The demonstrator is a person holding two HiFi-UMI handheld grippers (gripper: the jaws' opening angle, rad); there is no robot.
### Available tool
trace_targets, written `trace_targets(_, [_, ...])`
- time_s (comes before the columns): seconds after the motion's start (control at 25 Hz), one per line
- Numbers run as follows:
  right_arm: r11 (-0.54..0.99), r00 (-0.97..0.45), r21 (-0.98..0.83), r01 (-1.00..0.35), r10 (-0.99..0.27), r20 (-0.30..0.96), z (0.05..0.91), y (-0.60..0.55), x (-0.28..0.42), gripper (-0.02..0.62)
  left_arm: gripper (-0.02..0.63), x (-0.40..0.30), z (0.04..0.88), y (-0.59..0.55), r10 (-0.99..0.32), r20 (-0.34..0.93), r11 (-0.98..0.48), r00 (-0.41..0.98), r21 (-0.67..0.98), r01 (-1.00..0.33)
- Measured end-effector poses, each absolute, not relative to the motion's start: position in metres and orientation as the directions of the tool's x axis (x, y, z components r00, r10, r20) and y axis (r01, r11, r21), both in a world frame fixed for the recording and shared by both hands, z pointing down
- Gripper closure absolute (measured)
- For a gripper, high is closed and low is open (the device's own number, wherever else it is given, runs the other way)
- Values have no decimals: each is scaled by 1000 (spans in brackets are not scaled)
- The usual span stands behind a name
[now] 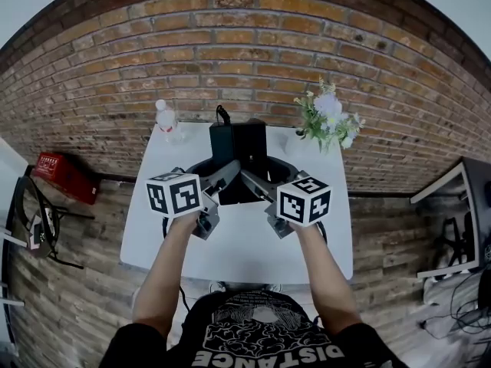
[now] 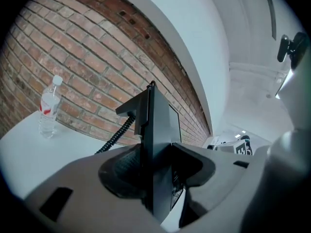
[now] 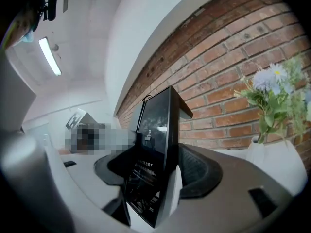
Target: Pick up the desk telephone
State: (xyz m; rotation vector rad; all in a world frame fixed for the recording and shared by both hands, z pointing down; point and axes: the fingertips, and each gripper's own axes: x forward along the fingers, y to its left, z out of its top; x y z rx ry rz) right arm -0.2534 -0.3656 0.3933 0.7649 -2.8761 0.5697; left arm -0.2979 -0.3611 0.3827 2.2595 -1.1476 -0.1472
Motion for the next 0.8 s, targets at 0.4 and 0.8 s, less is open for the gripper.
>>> trace_targets(0.4, [853,-889,-255,-456,-450,86,333,-361,-266,324,410,-309,319,-353,-805,94,-495,585,437,-751])
trace_targets(0.8, [886,-906,-196,-420,-423,27,304,-353,-283,324,410,-325,289,-342,-831,46,-501,555,372,-782])
